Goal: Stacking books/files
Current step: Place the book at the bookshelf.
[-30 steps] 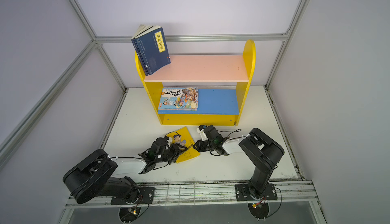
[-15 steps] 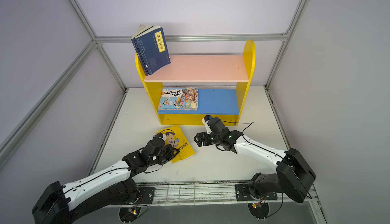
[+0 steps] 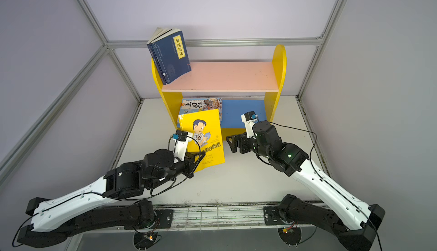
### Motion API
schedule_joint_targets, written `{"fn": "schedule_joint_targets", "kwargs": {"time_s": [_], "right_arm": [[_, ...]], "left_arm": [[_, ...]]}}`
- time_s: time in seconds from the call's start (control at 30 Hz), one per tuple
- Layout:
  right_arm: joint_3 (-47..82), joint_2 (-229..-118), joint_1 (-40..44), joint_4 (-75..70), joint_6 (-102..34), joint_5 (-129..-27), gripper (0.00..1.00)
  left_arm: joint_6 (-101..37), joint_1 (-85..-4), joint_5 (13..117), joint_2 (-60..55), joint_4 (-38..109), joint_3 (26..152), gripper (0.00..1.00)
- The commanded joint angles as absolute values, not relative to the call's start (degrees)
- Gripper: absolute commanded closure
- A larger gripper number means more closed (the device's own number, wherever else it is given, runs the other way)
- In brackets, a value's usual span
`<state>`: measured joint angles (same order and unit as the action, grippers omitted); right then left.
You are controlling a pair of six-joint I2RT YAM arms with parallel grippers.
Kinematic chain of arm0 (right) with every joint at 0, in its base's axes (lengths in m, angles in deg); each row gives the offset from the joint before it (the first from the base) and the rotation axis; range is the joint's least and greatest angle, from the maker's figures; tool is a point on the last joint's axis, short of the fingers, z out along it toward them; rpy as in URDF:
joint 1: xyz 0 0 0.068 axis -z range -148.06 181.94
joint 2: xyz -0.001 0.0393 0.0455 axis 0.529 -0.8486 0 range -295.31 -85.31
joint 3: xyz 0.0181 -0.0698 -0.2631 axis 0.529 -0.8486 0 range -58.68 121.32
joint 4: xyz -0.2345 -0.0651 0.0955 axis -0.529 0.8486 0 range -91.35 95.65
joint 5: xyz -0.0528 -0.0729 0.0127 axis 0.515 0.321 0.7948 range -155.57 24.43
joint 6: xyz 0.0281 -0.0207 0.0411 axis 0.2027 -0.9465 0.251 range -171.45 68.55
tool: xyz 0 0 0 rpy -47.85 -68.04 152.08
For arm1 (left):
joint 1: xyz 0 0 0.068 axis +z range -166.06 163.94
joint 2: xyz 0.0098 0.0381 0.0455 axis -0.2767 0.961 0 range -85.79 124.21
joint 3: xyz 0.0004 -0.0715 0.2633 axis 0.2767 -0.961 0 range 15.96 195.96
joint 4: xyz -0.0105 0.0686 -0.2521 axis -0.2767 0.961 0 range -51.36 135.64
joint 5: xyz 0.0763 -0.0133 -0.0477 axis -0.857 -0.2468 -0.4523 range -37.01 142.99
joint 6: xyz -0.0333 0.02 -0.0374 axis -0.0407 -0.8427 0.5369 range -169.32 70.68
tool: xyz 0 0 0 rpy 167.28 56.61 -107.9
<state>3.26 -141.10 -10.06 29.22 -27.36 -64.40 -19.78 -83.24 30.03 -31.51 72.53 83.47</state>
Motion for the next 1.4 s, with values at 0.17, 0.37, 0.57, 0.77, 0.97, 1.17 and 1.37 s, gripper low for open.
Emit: {"fn": "schedule_joint_targets", "kwargs": {"time_s": [0.17,0.37,0.57,0.77,0.97,1.17,1.37], "right_arm": [[13.97,-142.5,-10.06,35.46,-33.09,-59.03,0.0],[17.32,-144.02,-10.16,34.77,-33.63,-60.47,0.0],[18.35,-145.06,-10.12,33.59,-33.44,-62.28,0.0],[18.07,-145.3,-10.14,32.45,-33.52,-63.37,0.0],[17.53,-145.6,-10.14,30.99,-33.87,-64.33,0.0],[17.26,-145.94,-10.12,30.47,-34.77,-64.6,0.0],[16.43,-145.96,-10.07,29.98,-35.1,-64.5,0.0]], "left_arm": [[-52.89,-78.41,12.13,-17.34,74.94,106.03,1.0],[-55.41,-64.15,20.23,-7.92,74.97,119.63,1.0],[-53.39,-54.24,24.27,-2.07,73.44,128.36,1.0],[-50.99,-48.15,28.47,2.73,69.5,131.67,1.0],[-48.77,-44.91,29.54,6.2,64.4,130.41,1.0],[-49.39,-43.5,27.39,8.54,57.8,129.32,1.0],[-54.67,-43.53,24.08,10.71,48.01,125.63,1.0]]}}
